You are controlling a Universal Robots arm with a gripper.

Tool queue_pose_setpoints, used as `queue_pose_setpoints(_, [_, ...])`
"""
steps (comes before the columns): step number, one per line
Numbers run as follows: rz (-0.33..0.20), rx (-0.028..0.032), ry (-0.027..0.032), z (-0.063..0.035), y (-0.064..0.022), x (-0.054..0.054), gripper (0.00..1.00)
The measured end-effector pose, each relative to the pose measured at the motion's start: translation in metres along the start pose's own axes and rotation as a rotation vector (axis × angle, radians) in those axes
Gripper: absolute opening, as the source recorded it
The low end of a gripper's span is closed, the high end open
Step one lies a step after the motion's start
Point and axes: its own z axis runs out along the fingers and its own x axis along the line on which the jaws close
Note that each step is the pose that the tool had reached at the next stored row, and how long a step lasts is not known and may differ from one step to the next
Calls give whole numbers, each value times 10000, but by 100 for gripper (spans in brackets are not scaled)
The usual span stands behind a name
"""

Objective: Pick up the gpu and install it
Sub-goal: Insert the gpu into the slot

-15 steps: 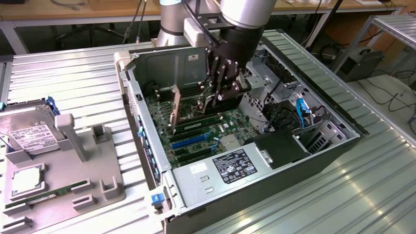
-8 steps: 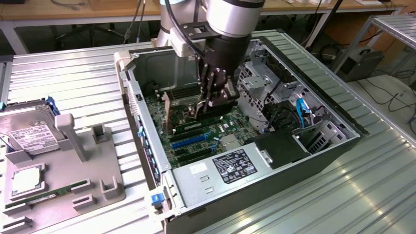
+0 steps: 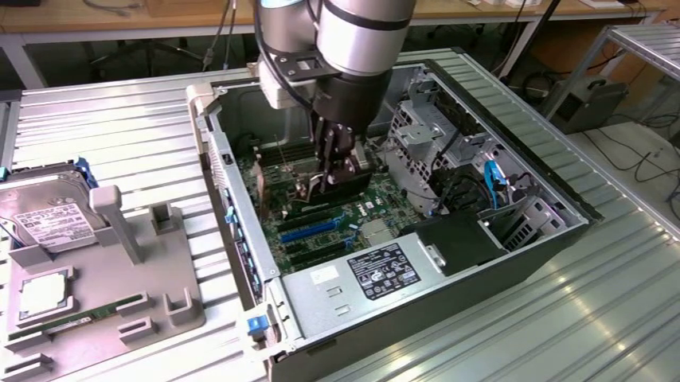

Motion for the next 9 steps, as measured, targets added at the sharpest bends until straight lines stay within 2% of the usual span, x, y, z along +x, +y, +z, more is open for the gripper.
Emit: queue_pose_setpoints(9, [92, 61, -2, 139, 58, 0, 26])
